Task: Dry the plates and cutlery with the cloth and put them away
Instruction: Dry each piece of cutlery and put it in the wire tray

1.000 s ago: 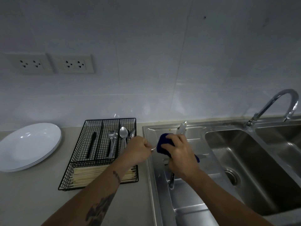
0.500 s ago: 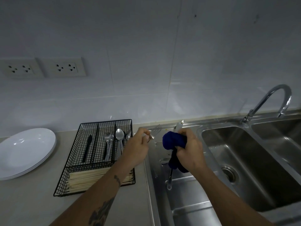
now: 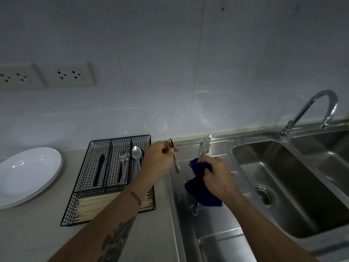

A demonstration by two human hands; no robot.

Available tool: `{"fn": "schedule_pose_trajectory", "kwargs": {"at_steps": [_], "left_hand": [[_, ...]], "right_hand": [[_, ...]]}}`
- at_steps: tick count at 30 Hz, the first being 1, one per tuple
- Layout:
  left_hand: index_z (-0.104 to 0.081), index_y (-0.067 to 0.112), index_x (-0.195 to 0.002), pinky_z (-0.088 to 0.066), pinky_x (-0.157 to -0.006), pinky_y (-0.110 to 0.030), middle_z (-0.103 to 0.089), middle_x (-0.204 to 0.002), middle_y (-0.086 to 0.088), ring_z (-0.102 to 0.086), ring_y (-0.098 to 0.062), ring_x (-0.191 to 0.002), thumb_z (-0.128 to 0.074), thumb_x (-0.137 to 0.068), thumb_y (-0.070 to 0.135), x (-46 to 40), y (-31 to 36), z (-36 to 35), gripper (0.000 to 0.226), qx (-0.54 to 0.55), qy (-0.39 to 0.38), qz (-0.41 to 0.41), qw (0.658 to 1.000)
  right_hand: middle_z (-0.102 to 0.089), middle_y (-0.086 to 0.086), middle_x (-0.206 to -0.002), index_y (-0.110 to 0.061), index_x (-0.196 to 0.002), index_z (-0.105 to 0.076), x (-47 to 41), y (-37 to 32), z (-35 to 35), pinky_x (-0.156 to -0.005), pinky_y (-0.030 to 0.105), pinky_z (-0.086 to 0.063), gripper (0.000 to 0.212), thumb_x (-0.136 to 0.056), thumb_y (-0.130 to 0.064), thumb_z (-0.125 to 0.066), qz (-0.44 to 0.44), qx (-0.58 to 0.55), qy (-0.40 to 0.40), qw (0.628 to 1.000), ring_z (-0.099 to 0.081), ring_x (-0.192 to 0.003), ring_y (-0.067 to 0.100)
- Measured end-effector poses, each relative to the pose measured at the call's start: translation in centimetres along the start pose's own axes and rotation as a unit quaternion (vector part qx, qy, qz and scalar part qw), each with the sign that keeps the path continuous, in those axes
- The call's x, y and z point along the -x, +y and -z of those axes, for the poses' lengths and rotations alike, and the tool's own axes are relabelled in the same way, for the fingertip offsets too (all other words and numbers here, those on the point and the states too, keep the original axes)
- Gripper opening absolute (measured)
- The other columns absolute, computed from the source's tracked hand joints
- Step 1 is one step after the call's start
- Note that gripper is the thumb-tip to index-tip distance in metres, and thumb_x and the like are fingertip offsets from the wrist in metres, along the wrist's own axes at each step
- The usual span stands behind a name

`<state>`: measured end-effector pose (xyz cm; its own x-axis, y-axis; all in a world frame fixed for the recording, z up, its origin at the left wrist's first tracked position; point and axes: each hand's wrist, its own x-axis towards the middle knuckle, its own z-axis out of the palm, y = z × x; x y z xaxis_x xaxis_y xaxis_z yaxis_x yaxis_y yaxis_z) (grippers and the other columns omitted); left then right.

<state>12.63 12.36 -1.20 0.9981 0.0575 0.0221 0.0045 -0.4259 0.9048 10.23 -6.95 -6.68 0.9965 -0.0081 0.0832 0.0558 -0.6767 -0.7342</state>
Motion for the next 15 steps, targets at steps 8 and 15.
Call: {"fn": "schedule_pose_trajectory", "kwargs": {"at_steps": [8,15], "left_hand": [[-0.072,0.009,-0.081,-0.049,-0.05,-0.02,-0.073,-0.073,-0.009,-0.071,-0.015,-0.061,-0.067,-0.083,-0.004,-0.1,0.9,-0.1,0.015,0.136,-0.044,0.125,0.982],[-0.068,0.003,-0.097,-0.045,-0.065,-0.025,-0.072,-0.083,-0.013,-0.062,-0.014,-0.066,-0.061,-0.088,-0.003,0.6,-0.1,1.0,0.013,0.287,-0.052,0.229,0.929]], "right_hand": [[-0.058,0.006,-0.115,-0.021,-0.117,-0.067,1.1,-4.6,-0.6,-0.082,0.029,-0.045,0.037,-0.086,-0.021,-0.045,0.132,0.086,0.147,0.977,-0.055,-0.096,0.023],[-0.054,0.006,-0.135,-0.017,-0.13,-0.06,1.1,-0.9,-2.0,-0.093,0.037,-0.048,0.064,-0.069,-0.001,-0.07,0.189,0.199,0.134,0.952,-0.05,-0.107,0.026]]}}
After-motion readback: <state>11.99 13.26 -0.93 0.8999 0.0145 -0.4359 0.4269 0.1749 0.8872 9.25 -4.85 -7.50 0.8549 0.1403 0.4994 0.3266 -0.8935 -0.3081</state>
